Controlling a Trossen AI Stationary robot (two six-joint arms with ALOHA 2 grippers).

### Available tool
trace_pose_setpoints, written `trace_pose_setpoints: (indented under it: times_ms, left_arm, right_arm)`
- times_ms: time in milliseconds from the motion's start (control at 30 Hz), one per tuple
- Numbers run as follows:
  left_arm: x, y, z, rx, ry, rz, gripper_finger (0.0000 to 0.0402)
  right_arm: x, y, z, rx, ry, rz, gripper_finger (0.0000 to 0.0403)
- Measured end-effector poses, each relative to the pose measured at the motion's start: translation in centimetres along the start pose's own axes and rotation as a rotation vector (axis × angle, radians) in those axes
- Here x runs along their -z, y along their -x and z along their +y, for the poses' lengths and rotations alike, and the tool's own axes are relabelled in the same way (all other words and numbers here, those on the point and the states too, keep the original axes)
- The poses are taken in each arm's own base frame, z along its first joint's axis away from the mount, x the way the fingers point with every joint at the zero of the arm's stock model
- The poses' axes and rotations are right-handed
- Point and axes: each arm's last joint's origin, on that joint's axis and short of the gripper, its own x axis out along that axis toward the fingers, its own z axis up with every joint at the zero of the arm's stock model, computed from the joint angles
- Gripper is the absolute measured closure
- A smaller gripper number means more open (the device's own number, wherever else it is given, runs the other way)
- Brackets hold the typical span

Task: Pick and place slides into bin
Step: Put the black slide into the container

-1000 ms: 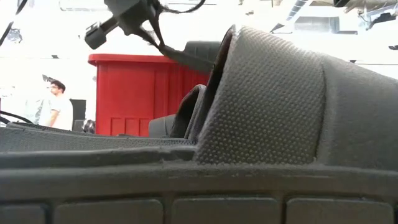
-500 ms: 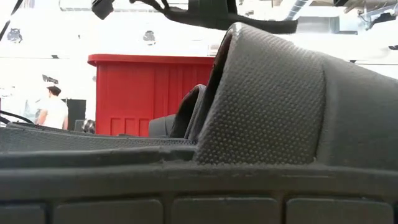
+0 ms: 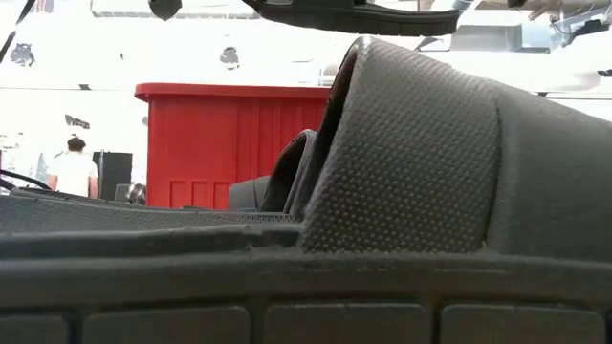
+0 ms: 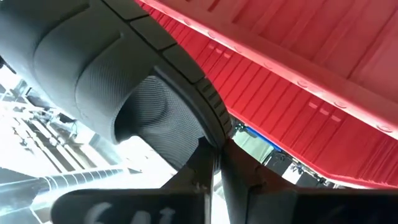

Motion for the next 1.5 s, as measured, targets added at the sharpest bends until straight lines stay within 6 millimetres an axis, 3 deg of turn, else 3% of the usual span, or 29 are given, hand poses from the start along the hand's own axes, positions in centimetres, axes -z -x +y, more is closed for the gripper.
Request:
trace_pose_setpoints:
  times_ms: [133,267,567,767,1067,1500]
  left_arm:
    - [0.0,0.0,0.0,-0.002,0.005,0.002,0.0401]
    - [0.0,0.0,0.1,-0.004,0.012,0.005,0.0401]
    - [0.0,0.0,0.1,-0.006,0.028,0.007,0.0401]
    - [0.0,0.0,0.1,-0.007,0.034,0.007,0.0401]
    - [0.0,0.0,0.1,-0.006,0.033,0.006,0.0401]
    - [0.0,0.0,0.0,-0.004,0.031,0.004,0.0401]
  right_arm:
    - [1.7,-2.3,-0.2,0.083,-0.021,0.199,0.0391]
    - [2.4,-4.7,-0.3,0.109,-0.007,0.292,0.0358]
    - [-0.2,-7.7,-0.3,0.167,0.199,0.324,0.0263]
    - [0.2,-10.5,0.6,0.113,0.363,0.385,0.0221]
    - [0.8,-14.6,1.9,0.168,0.587,0.334,0.0220]
    - [0.8,-15.6,3.4,0.121,0.601,0.270,0.0232]
